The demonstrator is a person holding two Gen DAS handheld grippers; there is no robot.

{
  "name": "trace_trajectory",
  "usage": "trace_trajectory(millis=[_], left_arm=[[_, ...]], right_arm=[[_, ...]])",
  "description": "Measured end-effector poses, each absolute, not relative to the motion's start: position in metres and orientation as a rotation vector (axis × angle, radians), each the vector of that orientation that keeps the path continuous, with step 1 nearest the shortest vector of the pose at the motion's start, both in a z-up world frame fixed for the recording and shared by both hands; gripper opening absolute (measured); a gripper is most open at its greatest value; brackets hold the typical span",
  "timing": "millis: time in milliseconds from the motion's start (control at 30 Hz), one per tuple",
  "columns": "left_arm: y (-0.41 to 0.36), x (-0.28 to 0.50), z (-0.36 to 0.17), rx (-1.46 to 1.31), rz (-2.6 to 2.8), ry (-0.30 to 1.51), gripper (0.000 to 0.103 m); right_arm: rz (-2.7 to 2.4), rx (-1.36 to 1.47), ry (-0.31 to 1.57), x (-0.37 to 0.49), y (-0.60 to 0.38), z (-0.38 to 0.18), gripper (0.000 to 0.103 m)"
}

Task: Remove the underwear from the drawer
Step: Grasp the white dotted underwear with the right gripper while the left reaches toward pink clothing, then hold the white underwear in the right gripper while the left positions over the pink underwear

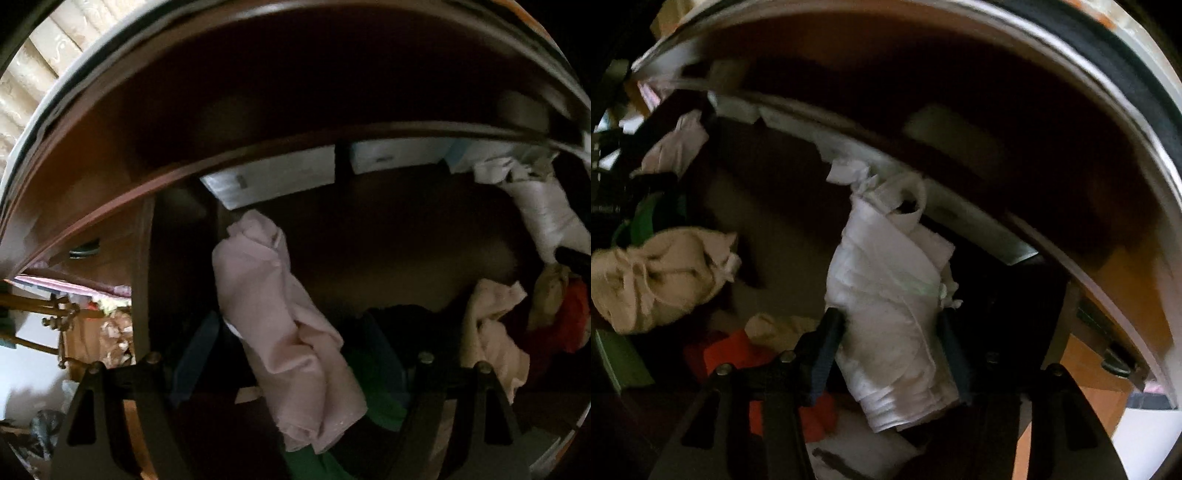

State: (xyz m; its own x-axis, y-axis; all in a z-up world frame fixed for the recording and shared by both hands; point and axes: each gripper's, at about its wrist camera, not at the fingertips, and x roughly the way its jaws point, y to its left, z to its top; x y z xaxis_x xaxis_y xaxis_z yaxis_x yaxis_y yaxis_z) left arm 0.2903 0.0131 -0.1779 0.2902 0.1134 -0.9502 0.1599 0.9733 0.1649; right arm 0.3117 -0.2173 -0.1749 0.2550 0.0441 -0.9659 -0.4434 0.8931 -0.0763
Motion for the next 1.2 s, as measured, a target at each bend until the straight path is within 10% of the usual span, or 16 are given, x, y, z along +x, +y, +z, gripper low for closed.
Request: trace_trajectory(millis=[367,733,1200], left_arm=[[0.013,0.289,-0.185,0.277,-0.102,1.32,0.08],[0.068,0.285,-0.157,-0.022,-0.223,1.207,0.034],[0.021,0.295,-0.169,0.113,-0.09,1.303,0.06]], right_arm=[[0.256,-0.406,1.305,0.311,-0.217,-0.179,0.051],[0.325,-0.065,1.272,0.296,-0.233,-0.145,0.028],[0.687,0.491,1.28,0.273,-0.214,-0.113,0.028]])
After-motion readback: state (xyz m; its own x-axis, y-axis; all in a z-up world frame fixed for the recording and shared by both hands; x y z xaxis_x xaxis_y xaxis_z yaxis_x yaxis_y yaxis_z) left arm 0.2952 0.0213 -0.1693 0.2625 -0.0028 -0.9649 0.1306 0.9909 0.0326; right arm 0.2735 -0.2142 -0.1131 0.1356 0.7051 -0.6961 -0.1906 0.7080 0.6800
